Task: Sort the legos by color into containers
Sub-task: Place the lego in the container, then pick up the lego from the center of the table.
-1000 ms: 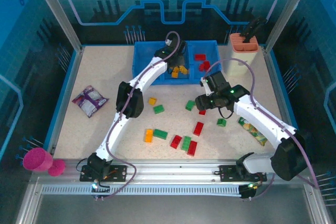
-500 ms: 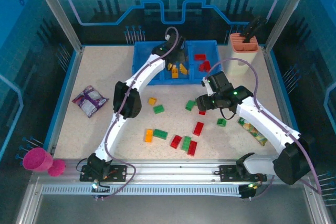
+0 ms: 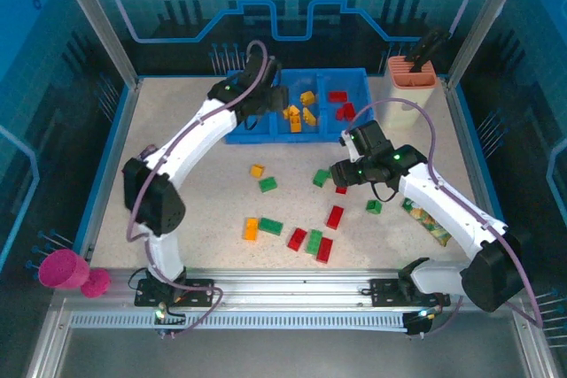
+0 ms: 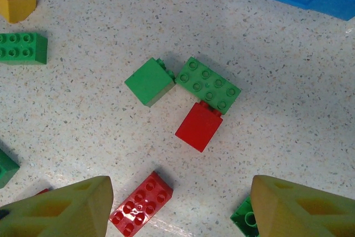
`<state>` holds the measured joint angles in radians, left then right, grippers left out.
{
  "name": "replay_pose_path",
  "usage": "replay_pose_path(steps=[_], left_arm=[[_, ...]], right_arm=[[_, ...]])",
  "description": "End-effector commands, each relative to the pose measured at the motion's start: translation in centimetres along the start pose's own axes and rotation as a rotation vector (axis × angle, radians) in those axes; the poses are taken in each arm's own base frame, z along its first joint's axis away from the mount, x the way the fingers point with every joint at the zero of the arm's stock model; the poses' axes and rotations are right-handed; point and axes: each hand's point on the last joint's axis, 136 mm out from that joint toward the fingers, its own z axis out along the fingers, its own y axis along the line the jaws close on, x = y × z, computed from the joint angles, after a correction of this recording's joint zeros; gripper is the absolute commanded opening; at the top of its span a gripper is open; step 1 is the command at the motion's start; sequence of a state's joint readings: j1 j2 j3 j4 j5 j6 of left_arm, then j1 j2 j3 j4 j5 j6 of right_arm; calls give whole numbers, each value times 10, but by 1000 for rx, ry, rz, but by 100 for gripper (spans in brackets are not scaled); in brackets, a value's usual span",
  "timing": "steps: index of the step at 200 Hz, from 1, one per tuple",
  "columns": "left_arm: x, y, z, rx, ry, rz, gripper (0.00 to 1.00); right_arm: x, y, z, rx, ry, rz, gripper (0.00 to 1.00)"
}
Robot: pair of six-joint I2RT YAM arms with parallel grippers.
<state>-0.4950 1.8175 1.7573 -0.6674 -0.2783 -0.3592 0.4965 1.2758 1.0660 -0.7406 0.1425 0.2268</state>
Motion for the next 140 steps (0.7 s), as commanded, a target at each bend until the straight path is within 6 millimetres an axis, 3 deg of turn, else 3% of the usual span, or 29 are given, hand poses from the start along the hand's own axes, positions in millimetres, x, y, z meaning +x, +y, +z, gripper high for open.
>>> replay_pose_path(steps=[1, 27, 74, 103, 140], left_arm=[[42, 21, 4, -60, 81, 35, 55], [85, 32, 10, -70, 173, 48, 57], [132, 40, 43, -64, 271, 110, 60], [153, 44, 60, -74, 325, 124, 61], [166, 49, 74, -98, 356, 137, 62]], right_arm=[[-7, 3, -4, -3, -1, -24, 69], [-9, 5, -2, -11, 4, -26, 70], [-10, 7, 0, -18, 16, -21, 73], [-7, 5, 0, -6, 28, -19, 75], [-6, 5, 5, -3, 46, -18, 75]])
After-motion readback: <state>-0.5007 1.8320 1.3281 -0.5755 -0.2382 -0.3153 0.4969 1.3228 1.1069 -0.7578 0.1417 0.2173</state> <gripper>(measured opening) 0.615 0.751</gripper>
